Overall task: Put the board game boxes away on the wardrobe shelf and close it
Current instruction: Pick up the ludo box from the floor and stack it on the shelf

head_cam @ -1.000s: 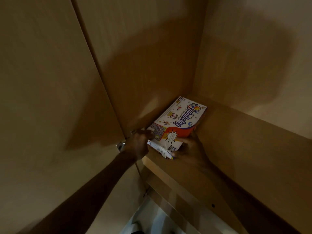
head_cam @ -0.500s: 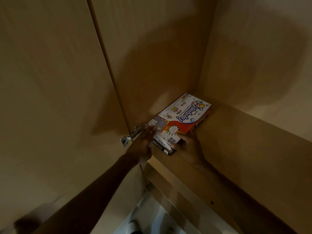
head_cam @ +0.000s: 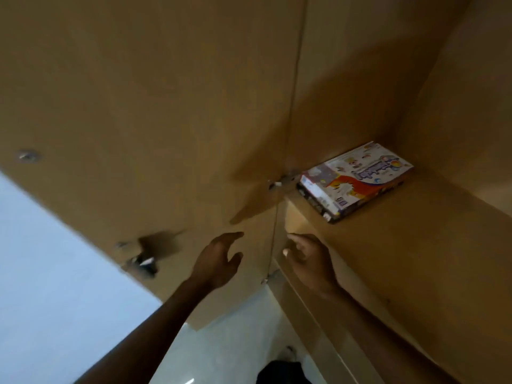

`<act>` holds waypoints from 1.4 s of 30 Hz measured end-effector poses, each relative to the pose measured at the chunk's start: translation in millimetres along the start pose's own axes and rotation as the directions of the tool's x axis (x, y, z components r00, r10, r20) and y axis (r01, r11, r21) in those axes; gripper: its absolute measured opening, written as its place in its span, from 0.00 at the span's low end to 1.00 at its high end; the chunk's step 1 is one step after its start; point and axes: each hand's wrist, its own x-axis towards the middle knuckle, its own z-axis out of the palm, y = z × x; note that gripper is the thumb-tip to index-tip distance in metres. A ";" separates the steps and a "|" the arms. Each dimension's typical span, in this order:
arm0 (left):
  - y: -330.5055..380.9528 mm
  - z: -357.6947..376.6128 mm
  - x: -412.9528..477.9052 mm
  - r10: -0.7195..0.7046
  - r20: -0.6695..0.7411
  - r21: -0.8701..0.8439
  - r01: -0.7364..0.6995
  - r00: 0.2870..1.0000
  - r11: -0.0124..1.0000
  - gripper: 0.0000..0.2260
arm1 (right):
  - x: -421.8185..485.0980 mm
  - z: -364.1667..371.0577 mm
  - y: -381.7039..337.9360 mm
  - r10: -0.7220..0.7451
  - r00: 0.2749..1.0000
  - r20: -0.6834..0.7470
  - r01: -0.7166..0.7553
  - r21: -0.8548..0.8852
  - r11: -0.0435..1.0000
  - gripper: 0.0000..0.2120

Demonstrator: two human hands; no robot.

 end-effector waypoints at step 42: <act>10.6 66.5 -1052.4 -0.368 0.076 -0.995 -0.048 -0.927 -0.086 0.19 | -955.1 407.1 -434.2 -0.107 -0.943 0.316 0.276 0.920 0.279 0.17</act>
